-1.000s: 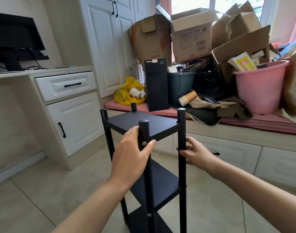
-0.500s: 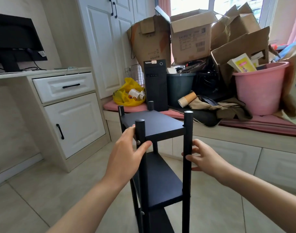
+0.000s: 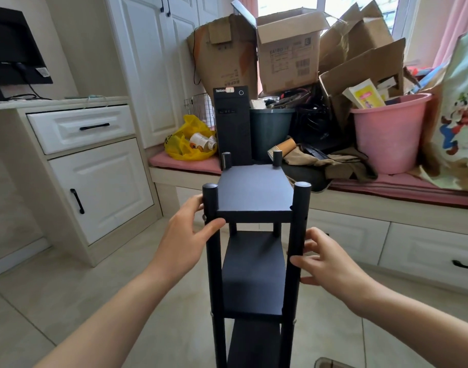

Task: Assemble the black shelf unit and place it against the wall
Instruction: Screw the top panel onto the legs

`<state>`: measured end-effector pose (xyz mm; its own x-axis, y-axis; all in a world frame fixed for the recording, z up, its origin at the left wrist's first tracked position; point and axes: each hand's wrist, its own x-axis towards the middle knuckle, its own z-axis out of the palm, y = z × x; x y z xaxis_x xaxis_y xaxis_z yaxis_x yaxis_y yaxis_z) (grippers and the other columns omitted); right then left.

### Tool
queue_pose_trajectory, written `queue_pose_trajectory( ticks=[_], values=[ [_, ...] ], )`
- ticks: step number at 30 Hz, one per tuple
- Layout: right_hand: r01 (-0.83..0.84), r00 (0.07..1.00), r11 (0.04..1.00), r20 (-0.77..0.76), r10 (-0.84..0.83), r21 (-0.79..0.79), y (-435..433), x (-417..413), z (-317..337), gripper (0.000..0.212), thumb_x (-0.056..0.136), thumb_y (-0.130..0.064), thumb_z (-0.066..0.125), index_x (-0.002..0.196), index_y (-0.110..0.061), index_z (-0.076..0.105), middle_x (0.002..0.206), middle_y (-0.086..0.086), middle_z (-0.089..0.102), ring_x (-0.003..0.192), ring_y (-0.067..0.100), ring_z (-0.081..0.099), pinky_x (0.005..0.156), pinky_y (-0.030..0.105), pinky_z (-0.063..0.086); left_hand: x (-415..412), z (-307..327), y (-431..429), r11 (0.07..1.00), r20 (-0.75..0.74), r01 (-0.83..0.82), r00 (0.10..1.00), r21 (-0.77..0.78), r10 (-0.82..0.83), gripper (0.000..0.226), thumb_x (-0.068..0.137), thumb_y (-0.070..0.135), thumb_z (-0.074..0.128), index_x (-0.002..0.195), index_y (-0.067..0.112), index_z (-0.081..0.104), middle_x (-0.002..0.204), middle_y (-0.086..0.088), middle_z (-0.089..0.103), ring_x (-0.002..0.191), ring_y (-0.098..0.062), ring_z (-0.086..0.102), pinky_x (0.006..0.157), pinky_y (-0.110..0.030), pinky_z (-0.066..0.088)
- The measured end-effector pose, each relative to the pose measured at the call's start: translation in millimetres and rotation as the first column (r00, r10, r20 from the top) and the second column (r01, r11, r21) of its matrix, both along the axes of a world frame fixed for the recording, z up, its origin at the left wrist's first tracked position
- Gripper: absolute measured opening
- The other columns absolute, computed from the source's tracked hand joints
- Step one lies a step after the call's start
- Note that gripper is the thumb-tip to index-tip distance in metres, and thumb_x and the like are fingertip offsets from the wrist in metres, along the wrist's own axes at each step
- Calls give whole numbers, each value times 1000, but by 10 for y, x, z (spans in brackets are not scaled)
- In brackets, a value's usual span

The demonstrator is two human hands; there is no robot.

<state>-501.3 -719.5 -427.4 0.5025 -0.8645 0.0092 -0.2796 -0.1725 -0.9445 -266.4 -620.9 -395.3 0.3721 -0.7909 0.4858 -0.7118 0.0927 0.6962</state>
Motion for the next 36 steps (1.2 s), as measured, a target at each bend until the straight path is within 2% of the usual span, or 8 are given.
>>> queue_pose_trajectory(
  ticks=[7,11,15,18,22,30,33,36],
  values=[
    [-27,999,1000,-41,26,-6,102,-91,-70,19,93,-6,62,105,-19,55,104,-1,63,79,11,70,68,25,59,-151,-33,148,996,-36,-85,996,-2,85,41,88,25,75,115,43,50,115,24,57,99,15,54,80,-12,42],
    [-28,997,1000,-69,28,3,71,-125,-51,18,91,-8,67,102,-20,58,101,-1,66,86,14,70,67,23,57,-297,-69,208,957,-61,-284,958,-66,280,45,79,34,83,106,30,47,102,14,54,83,-6,60,71,-33,52],
    [-6,999,999,-35,7,49,24,-166,-31,16,91,-6,66,101,-16,59,102,2,67,83,13,72,62,19,54,-456,-72,217,899,-72,-417,900,136,429,38,81,56,75,85,25,54,71,8,67,66,-14,66,71,-41,55],
    [5,999,998,-35,-3,58,17,-200,-31,16,91,-5,67,101,-15,60,101,4,68,83,14,72,62,21,55,-537,-59,200,914,-249,-240,911,326,328,48,93,54,61,75,10,64,59,2,72,58,-20,71,68,-34,56],
    [15,999,998,-37,-13,54,-4,-262,-25,14,91,-6,67,101,-13,61,98,4,69,88,17,72,72,31,61,-633,-14,191,955,-611,-44,760,294,223,48,99,40,59,87,-6,67,70,-13,75,67,-26,75,70,-32,59],
    [-3,1000,998,-29,5,67,71,-316,-51,15,87,-3,70,97,-11,62,96,6,71,84,18,72,71,30,61,-862,-204,17,908,-827,362,561,210,-32,44,93,51,54,124,22,61,116,0,75,108,-19,72,95,-37,56],
    [-31,999,998,-43,33,50,151,-263,-92,16,86,-3,71,97,-11,63,96,7,71,85,20,72,71,30,61,-1012,-282,-79,872,-877,483,450,80,-169,52,86,42,59,131,16,61,126,1,71,121,-14,65,104,-35,51],
    [-25,999,999,-41,27,47,185,-242,-82,16,85,-2,71,96,-11,64,97,3,72,86,17,72,69,28,60,-1116,-316,-126,860,-843,510,476,32,-251,38,95,28,55,123,6,67,121,-8,73,116,-20,68,105,-33,50]
  ],
)
